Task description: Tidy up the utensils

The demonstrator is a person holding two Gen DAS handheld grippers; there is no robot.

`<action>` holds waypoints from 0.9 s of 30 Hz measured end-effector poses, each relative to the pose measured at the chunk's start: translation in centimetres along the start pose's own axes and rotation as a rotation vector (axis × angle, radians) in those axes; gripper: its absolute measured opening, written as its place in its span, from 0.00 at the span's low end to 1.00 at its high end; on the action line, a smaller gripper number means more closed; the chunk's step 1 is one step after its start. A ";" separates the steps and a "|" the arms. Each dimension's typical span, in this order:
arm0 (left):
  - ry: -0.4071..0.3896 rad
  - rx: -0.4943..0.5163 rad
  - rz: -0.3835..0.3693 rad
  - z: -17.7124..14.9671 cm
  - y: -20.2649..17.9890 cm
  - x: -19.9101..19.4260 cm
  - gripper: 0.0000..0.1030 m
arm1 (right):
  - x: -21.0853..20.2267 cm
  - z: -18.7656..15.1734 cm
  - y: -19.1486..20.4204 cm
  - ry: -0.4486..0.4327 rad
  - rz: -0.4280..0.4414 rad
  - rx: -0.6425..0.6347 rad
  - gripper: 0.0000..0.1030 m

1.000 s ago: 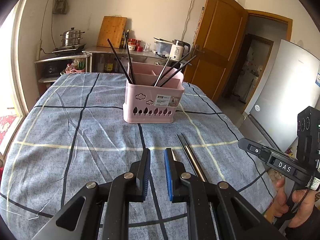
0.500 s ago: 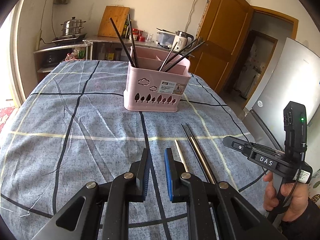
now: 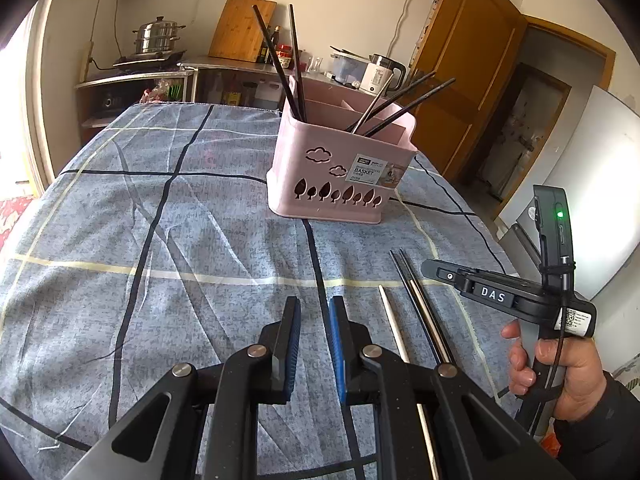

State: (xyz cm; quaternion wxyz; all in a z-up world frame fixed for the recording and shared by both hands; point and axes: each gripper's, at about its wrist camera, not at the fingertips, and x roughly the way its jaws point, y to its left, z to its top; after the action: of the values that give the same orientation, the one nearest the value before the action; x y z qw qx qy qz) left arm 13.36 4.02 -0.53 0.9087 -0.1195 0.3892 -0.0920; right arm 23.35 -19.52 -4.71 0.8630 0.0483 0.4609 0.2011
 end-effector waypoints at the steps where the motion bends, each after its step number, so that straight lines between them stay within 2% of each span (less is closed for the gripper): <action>1: 0.003 0.000 -0.001 0.1 0.0 0.2 0.13 | 0.5 0.1 0.0 0.010 -0.007 -0.003 0.12; 6: 0.011 0.002 -0.007 0.4 -0.1 0.6 0.13 | 2.3 0.6 -0.6 0.051 -0.018 0.013 0.12; 15: 0.038 0.033 -0.054 1.4 -2.2 2.3 0.13 | 1.5 0.4 -2.3 0.060 -0.023 0.036 0.08; 23: 0.133 0.065 -0.126 3.0 -6.0 7.0 0.13 | 0.2 -0.5 -4.2 0.076 -0.039 0.052 0.07; 27: 0.182 0.088 -0.129 3.7 -7.8 9.8 0.13 | -0.5 -1.0 -5.1 0.082 -0.038 0.055 0.07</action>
State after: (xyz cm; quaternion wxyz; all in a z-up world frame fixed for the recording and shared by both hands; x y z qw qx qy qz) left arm 22.10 -5.47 -2.52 0.8661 -0.0955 0.4573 -0.1779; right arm 23.85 -24.42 -6.27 0.8455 0.0551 0.5020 0.1736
